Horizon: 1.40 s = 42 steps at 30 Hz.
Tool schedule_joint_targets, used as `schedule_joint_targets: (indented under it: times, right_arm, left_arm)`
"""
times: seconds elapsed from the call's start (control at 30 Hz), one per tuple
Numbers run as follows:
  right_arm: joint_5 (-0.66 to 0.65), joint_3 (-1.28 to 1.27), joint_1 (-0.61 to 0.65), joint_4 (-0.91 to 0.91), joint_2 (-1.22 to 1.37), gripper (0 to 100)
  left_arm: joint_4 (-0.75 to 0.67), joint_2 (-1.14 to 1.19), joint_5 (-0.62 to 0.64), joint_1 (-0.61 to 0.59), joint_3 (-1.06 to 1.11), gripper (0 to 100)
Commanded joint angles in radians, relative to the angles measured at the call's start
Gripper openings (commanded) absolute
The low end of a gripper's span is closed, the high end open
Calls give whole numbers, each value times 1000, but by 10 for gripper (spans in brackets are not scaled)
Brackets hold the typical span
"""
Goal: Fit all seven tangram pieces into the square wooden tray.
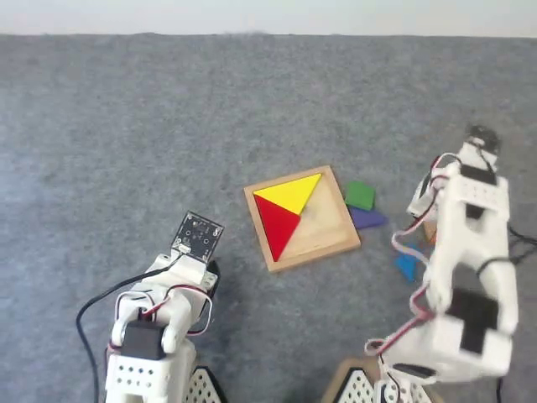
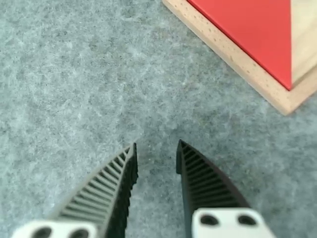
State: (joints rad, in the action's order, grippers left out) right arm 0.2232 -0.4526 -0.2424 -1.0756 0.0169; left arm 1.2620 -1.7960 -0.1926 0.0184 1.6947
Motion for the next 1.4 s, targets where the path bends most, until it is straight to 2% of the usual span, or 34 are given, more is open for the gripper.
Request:
schedule_joint_targets:
  times: [0.0,0.17,0.33,0.47,0.6,0.7,0.83,1.03,1.37]
  right_arm:
    - [296,215,-67,-90,150,145]
    - [559,302,-42,-165,196,144]
    - [646,342,59,-168,205,145]
    - [646,345,65,-166,206,147]
    - [618,364,-10,-159,206,186]
    - [615,376,-70,-170,206,189]
    - [548,377,-114,-154,208,188]
    - [466,388,-108,-96,269,187]
    - [430,496,-131,-173,455,187]
  left_arm:
    - [3,-21,8,-2,-12,123]
    - [3,-21,8,-2,-12,123]
    - [3,-21,8,-2,-12,123]
    - [3,-21,8,-2,-12,123]
    - [3,-21,8,-2,-12,123]
    - [3,-21,8,-2,-12,123]
    - [3,-21,8,-2,-12,123]
    - [3,-21,8,-2,-12,123]
    - [3,-21,8,-2,-12,123]
